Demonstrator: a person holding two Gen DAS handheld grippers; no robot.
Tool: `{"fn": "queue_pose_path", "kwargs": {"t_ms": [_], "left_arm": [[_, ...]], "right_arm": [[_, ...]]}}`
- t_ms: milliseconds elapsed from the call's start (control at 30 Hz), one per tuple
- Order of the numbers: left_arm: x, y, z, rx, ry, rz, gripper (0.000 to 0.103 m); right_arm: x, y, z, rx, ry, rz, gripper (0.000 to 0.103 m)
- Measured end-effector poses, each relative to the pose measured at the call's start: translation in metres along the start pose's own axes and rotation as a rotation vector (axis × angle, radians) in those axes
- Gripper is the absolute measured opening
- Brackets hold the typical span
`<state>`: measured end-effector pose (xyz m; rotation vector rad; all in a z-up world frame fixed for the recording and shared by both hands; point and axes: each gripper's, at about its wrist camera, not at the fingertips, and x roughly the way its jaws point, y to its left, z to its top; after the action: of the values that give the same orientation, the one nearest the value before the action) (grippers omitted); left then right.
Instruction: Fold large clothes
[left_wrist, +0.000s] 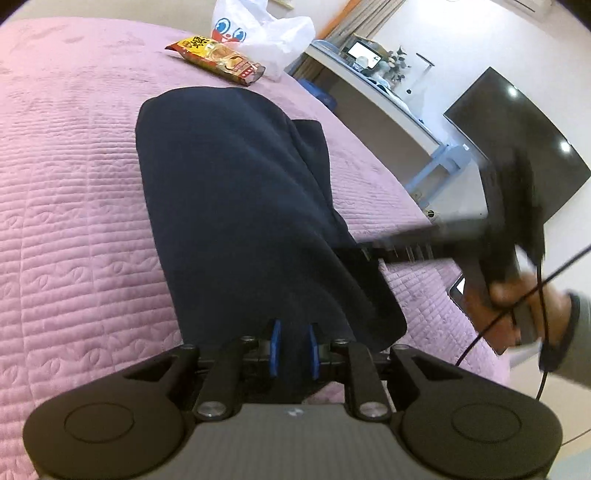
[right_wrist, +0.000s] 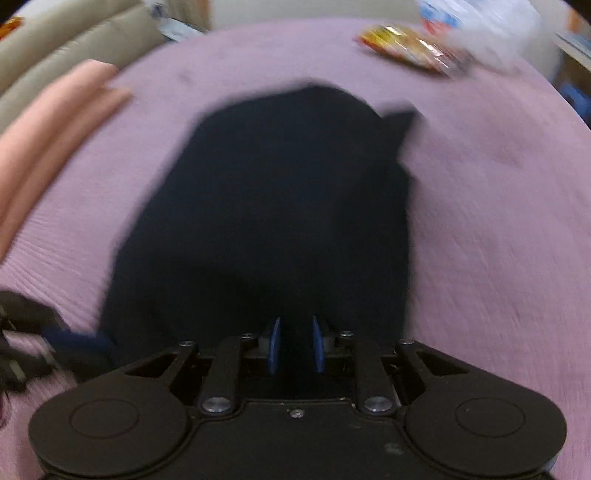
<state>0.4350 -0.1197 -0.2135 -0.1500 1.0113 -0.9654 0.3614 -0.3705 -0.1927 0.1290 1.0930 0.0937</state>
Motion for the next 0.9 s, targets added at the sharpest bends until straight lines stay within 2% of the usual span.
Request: {"fn": "queue_pose_path", "kwargs": {"t_ms": [67,100,200,233,267,333,400,533,567,600,633,700,767,833,900], "left_arm": [[-0.005,-0.004,0.000,-0.006,-0.005,0.010,0.020],[-0.006,-0.006,0.002,-0.009,-0.006,0.016,0.022],[-0.007,-0.009,0.001,-0.008,-0.001,0.032,0.024],[-0.007,-0.010,0.002,-0.006,0.003,0.037,0.024],[-0.006,-0.010,0.003,-0.007,0.005,0.038,0.024],[-0.009,-0.010,0.004,-0.005,0.008,0.033,0.024],[-0.016,-0.011,0.003,0.005,0.012,0.031,0.024],[-0.032,-0.006,0.003,0.001,0.015,0.041,0.025],[-0.035,-0.004,0.004,-0.003,0.010,0.050,0.027],[-0.038,-0.004,0.005,-0.006,0.003,0.059,0.029],[-0.041,-0.002,0.007,-0.012,-0.007,0.069,0.033],[-0.044,0.000,0.013,-0.033,-0.038,0.069,0.044],[-0.041,0.005,0.019,-0.080,-0.081,0.052,0.065],[-0.035,0.008,0.026,-0.124,-0.093,0.055,0.077],[-0.025,0.011,0.032,-0.150,-0.082,0.059,0.077]], "right_arm": [[-0.009,-0.003,-0.018,0.035,0.042,-0.024,0.016],[-0.016,0.000,-0.019,0.039,0.043,-0.039,0.028],[-0.045,0.018,-0.019,0.045,-0.035,0.020,0.029],[-0.046,0.026,-0.019,0.027,-0.048,0.020,0.033],[-0.042,0.032,-0.018,0.004,-0.043,0.005,0.040],[-0.022,0.031,-0.026,-0.022,0.021,-0.049,0.040],[-0.007,0.014,-0.039,0.049,0.097,-0.065,0.039],[-0.030,-0.007,-0.047,0.130,0.073,-0.068,0.040],[-0.036,-0.009,-0.047,0.136,0.065,-0.079,0.051],[-0.041,-0.010,-0.046,0.138,0.054,-0.088,0.056],[-0.046,-0.010,-0.045,0.134,0.044,-0.095,0.060],[-0.054,-0.010,-0.037,0.128,0.007,-0.139,0.079],[-0.059,-0.010,-0.027,0.140,-0.065,-0.146,0.078],[-0.061,-0.012,-0.016,0.181,-0.131,-0.099,0.079],[-0.058,-0.014,-0.006,0.236,-0.166,-0.032,0.080]]}}
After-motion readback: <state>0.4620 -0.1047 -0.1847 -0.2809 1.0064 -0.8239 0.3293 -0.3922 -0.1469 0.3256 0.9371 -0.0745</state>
